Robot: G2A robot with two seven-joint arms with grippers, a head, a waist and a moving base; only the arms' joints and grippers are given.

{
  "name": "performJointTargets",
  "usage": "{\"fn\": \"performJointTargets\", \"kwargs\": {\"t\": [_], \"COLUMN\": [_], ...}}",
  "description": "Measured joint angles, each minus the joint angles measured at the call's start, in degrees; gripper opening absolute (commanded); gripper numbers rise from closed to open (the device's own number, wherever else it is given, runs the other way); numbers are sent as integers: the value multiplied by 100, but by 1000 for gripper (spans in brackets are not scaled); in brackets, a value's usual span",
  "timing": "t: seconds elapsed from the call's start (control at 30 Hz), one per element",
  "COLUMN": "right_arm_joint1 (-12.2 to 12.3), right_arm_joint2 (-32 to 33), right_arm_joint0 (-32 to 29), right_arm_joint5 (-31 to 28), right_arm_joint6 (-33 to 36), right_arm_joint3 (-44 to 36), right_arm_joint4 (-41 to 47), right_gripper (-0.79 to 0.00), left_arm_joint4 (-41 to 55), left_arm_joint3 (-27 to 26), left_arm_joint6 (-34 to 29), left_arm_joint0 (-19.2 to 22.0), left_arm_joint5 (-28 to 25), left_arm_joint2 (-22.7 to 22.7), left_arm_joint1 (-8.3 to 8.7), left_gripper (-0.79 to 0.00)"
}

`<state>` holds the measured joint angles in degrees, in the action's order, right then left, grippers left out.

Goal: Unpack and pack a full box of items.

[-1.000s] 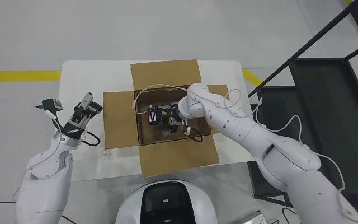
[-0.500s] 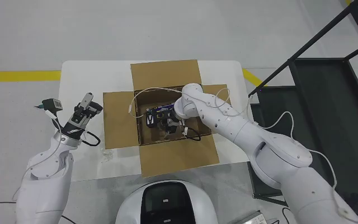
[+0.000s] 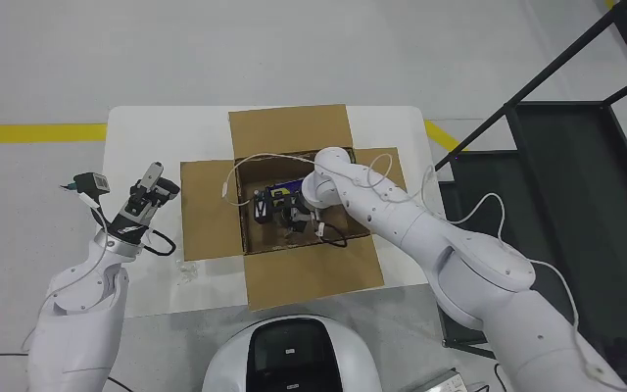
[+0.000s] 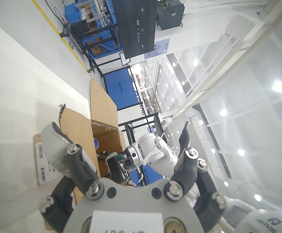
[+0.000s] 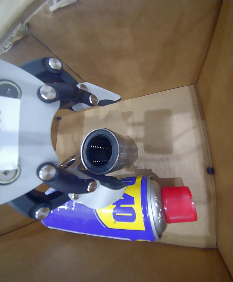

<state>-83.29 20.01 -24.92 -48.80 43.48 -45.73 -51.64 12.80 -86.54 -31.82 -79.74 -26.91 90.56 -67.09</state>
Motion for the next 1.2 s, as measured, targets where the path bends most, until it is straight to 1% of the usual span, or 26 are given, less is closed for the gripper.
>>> {"fn": "performJointTargets", "kwargs": {"t": [0.03,0.1,0.17,0.23,0.27,0.3,0.53,0.67,0.93,1.17,1.2], "right_arm_joint1": [-21,-51,-83,-113,-124,-133,-160,-116,101,204,210], "right_arm_joint2": [-4,-8,-12,-14,-12,-9,38,90,284,364,370], "right_arm_joint0": [5,13,22,30,33,35,55,73,-63,-250,-271], "right_arm_joint5": [3,5,2,-7,-8,-11,-55,-168,-57,4,23], "right_arm_joint6": [-21,-56,-94,-129,-153,-182,-347,-379,163,561,597], "right_arm_joint3": [38,92,153,205,224,242,314,154,-354,-598,-611], "right_arm_joint4": [-13,-33,-54,-75,-87,-100,-245,-362,-443,-375,-371], "right_gripper": [-154,-246,-431,-573,-714,-785,-785,-785,-785,-785,-545], "left_arm_joint4": [0,0,0,0,0,0,0,0,0,0,0], "left_arm_joint3": [0,0,0,0,0,0,0,0,0,0,0], "left_arm_joint6": [0,0,0,0,0,0,0,0,0,0,0], "left_arm_joint0": [0,0,0,0,0,0,0,0,0,0,0], "left_arm_joint5": [0,0,0,0,0,0,0,0,0,0,0], "left_arm_joint2": [0,0,0,0,0,0,0,0,0,0,0], "left_arm_joint1": [0,0,0,0,0,0,0,0,0,0,0], "left_gripper": [0,0,0,0,0,0,0,0,0,0,0]}}
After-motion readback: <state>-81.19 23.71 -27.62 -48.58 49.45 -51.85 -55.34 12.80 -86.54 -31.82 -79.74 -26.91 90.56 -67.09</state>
